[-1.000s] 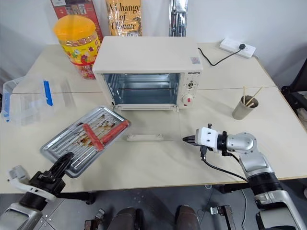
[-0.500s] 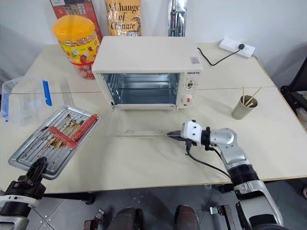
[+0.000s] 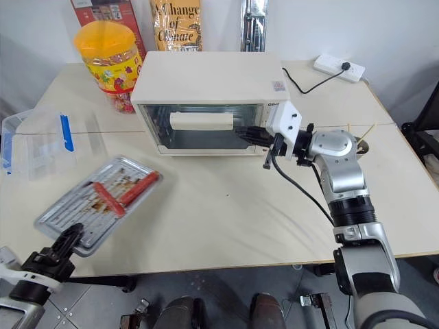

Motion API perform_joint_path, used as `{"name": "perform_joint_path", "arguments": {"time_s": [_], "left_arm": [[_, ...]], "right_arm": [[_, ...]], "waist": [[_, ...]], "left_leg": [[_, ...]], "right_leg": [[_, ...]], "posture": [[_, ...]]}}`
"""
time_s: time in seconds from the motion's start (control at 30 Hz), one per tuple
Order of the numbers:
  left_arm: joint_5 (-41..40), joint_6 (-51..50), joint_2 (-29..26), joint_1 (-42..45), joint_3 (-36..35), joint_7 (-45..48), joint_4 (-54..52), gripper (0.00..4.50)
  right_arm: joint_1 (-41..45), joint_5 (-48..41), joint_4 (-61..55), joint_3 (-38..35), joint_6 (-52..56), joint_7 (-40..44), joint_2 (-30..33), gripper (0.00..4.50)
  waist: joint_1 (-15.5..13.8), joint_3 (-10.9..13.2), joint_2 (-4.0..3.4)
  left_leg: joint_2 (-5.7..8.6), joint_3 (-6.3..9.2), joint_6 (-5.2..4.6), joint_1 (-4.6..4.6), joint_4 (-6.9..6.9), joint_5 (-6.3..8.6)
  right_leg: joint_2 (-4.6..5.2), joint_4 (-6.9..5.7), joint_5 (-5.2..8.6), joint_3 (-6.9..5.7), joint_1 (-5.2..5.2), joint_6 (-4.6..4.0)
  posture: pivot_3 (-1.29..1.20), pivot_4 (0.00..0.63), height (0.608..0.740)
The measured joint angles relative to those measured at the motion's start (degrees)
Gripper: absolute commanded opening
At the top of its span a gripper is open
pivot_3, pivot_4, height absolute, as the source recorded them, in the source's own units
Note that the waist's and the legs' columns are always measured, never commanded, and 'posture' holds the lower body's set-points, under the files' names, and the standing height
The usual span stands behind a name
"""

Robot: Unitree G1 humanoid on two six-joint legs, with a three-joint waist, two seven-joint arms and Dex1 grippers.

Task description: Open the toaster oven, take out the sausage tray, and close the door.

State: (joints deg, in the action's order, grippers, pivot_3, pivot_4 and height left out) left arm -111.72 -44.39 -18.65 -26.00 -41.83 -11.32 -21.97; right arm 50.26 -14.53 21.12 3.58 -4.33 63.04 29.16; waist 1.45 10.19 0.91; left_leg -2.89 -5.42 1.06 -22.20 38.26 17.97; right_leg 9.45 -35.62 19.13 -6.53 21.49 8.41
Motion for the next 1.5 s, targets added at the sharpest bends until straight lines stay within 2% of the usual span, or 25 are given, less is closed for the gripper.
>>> {"name": "perform_joint_path", "arguments": {"time_s": [0.1,0.2,0.27,0.4,0.5,0.57,0.77,0.87,0.9,1.17,1.5], "left_arm": [[0.0,-3.2,-2.5,1.1,0.2,0.7,1.6,0.00],[0.0,-7.6,-7.4,3.8,0.5,2.0,4.9,0.00],[0.0,-11.1,-12.1,6.5,2.2,2.9,7.3,0.00],[0.0,-16.4,-16.9,11.2,6.0,5.1,11.1,0.00],[0.0,-22.2,-23.3,17.1,11.5,7.4,16.6,0.00],[0.0,-24.0,-25.1,19.3,13.6,8.6,18.5,0.00],[0.0,-29.3,-29.6,32.7,24.6,11.0,27.2,0.00],[1.7,-31.7,-30.0,40.2,29.6,13.0,32.0,0.00],[3.3,-32.8,-29.8,43.0,31.3,14.1,33.7,0.00],[19.9,-37.9,-24.9,57.6,37.7,24.3,42.8,0.00],[37.3,-38.0,-19.3,63.6,38.0,36.5,50.1,0.00]], "right_arm": [[1.5,-0.3,0.4,-0.9,0.9,-0.4,0.0,0.03],[1.5,-1.4,-0.8,-1.7,3.6,-0.9,0.0,0.03],[0.5,-3.1,-4.8,-1.8,7.8,-0.7,0.3,0.03],[-4.0,-7.2,-13.6,-1.7,17.2,1.6,3.9,0.03],[-11.5,-13.3,-21.6,-1.4,29.5,7.2,11.2,0.98],[-13.7,-15.1,-23.8,-1.5,32.5,8.7,12.7,1.60],[-24.3,-17.8,-28.0,-4.4,31.1,13.5,16.1,3.44],[-28.7,-18.1,-28.5,-7.1,28.3,15.3,17.8,4.35],[-30.2,-18.1,-28.7,-8.2,27.6,15.9,18.4,4.48],[-35.2,-18.4,-30.9,-12.1,26.8,14.4,20.1,4.48],[-38.3,-19.9,-34.9,-15.6,28.4,10.0,20.1,4.48]], "waist": [[0.1,0.0,-0.01],[0.0,0.0,-0.02],[-0.1,0.0,-0.04],[-0.3,0.0,-0.02],[-1.1,0.0,-0.07],[-1.1,0.0,-0.08],[-1.5,0.1,-0.05],[-1.5,0.1,-0.04],[-1.5,0.1,-0.04],[-1.4,0.1,-0.01],[-1.9,0.1,0.01]], "left_leg": [[0.00,0.00,0.00,0.01,-0.04,0.00],[-0.01,0.03,0.02,0.00,-0.06,-0.01],[0.00,0.05,0.02,0.00,-0.06,-0.01],[0.03,0.15,0.03,-0.02,-0.14,0.00],[0.04,0.10,0.05,-0.02,-0.22,0.01],[0.04,-0.01,0.04,0.01,-0.22,0.01],[0.05,-0.04,0.05,-0.02,-0.21,0.01],[0.08,-0.06,0.05,-0.01,-0.22,0.01],[0.08,-0.06,0.05,0.00,-0.21,0.01],[0.08,-0.12,0.08,0.02,-0.21,-0.01],[0.08,-0.11,0.07,0.02,-0.10,-0.02]], "right_leg": [[0.00,-0.01,0.00,0.00,0.02,0.00],[-0.01,-0.08,0.00,-0.02,0.06,0.00],[-0.01,-0.12,0.00,-0.02,0.06,0.00],[-0.01,-0.12,-0.01,0.03,0.07,0.02],[-0.02,-0.11,-0.01,0.03,0.13,0.02],[-0.02,-0.07,-0.01,0.07,0.14,0.02],[-0.04,-0.02,-0.02,0.09,0.14,0.05],[-0.04,0.00,-0.03,0.11,0.14,0.06],[-0.04,-0.02,-0.03,0.11,0.14,0.06],[-0.05,-0.04,-0.03,0.09,0.15,0.08],[-0.05,-0.07,-0.04,0.08,0.10,0.10]], "posture": [[0.00,0.150,0.740],[0.00,0.150,0.740],[0.00,0.150,0.740],[0.00,0.150,0.740],[0.00,0.150,0.740],[0.00,0.150,0.740],[0.00,0.150,0.740],[0.00,0.150,0.740],[0.00,0.150,0.740],[0.00,0.150,0.740],[0.00,0.150,0.740]]}}
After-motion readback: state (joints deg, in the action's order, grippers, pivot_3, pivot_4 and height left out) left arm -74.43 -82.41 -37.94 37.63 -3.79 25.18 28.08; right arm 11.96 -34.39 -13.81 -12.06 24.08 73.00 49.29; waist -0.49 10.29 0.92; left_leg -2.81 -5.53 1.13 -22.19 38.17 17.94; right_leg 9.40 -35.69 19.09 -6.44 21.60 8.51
